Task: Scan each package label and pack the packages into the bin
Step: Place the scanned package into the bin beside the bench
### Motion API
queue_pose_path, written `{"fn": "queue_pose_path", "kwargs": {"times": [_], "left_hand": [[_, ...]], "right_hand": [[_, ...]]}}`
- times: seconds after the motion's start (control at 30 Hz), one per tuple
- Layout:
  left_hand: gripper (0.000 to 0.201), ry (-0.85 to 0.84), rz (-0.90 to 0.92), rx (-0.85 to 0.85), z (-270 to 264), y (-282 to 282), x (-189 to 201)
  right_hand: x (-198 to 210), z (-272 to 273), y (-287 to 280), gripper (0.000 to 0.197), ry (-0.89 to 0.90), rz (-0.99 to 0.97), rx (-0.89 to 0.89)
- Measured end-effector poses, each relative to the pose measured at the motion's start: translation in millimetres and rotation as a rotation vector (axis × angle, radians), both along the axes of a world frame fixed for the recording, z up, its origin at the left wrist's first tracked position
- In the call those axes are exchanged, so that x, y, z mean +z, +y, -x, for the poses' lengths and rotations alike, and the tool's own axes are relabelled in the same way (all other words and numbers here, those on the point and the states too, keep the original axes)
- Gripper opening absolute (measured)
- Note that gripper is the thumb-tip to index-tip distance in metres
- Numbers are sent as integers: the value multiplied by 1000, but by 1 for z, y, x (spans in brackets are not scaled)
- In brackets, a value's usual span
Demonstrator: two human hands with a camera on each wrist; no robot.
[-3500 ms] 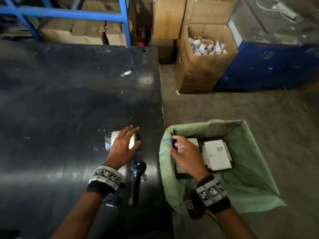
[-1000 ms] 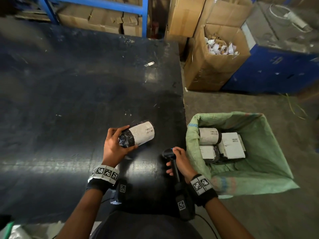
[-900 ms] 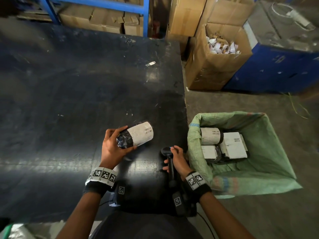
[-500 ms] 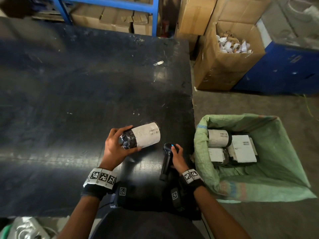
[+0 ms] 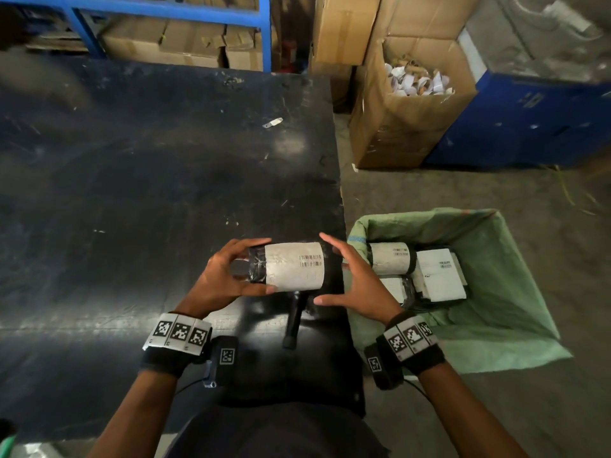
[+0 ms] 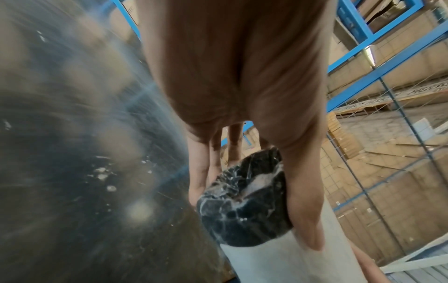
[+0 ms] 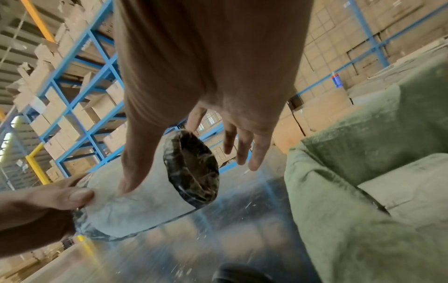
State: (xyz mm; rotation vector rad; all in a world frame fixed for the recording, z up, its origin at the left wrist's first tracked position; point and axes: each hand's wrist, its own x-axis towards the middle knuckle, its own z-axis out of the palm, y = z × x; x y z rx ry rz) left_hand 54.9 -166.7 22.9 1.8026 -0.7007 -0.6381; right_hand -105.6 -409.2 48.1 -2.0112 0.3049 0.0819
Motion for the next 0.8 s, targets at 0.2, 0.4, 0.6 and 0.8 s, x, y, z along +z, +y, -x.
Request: {"fn": "queue_pose_path", "kwargs": {"times": [0.2, 0.4, 0.6, 0.8], "left_hand": [[87, 71, 45, -120, 24, -47, 12], [85, 137, 71, -202, 57, -96, 12], [78, -84, -65, -227, 95, -167, -12], [88, -461, -448, -94, 134, -230, -61]], "right_hand": [[8, 30, -32, 93, -78, 68, -44], [16, 72, -77, 89, -84, 79, -74], [21, 122, -172, 88, 134, 63, -110], [-6, 135, -268, 90, 365, 229, -172]]}}
